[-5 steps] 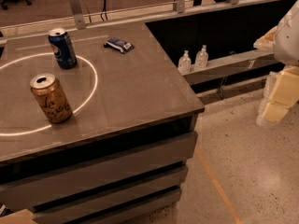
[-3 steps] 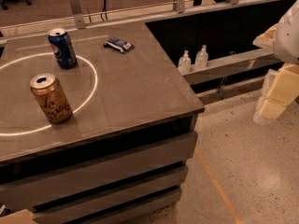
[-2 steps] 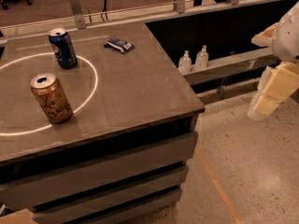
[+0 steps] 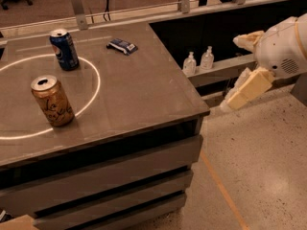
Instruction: Move pepsi can near rxbar blueberry
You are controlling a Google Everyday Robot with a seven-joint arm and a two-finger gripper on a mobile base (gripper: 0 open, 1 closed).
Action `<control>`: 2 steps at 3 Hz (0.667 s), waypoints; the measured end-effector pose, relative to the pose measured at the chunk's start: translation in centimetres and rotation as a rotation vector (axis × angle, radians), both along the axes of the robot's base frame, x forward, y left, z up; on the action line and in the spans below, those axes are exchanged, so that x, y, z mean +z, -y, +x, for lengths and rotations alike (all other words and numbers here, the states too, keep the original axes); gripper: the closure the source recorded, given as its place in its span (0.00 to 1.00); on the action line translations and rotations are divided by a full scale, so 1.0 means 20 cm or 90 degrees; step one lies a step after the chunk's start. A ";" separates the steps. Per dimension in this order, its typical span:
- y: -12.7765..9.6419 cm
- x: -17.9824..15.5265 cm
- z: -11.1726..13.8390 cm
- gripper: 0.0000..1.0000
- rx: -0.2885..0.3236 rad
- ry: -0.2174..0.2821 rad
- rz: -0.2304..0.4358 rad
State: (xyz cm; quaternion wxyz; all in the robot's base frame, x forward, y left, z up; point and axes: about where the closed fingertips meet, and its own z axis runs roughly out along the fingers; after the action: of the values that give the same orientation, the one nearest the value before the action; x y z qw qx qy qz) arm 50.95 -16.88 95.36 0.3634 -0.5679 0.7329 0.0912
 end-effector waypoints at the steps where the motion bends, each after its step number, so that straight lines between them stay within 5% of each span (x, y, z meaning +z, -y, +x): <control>1: -0.13 -0.02 0.10 0.00 0.032 0.033 0.081; 2: -0.13 -0.02 0.10 0.00 0.033 0.033 0.081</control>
Offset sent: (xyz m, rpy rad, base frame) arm 0.0176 0.0212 -0.0047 0.1082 -0.0447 0.0418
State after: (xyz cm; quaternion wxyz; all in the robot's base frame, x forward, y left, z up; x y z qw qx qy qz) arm 52.94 -14.26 94.95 0.4152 -0.5645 0.7011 0.1318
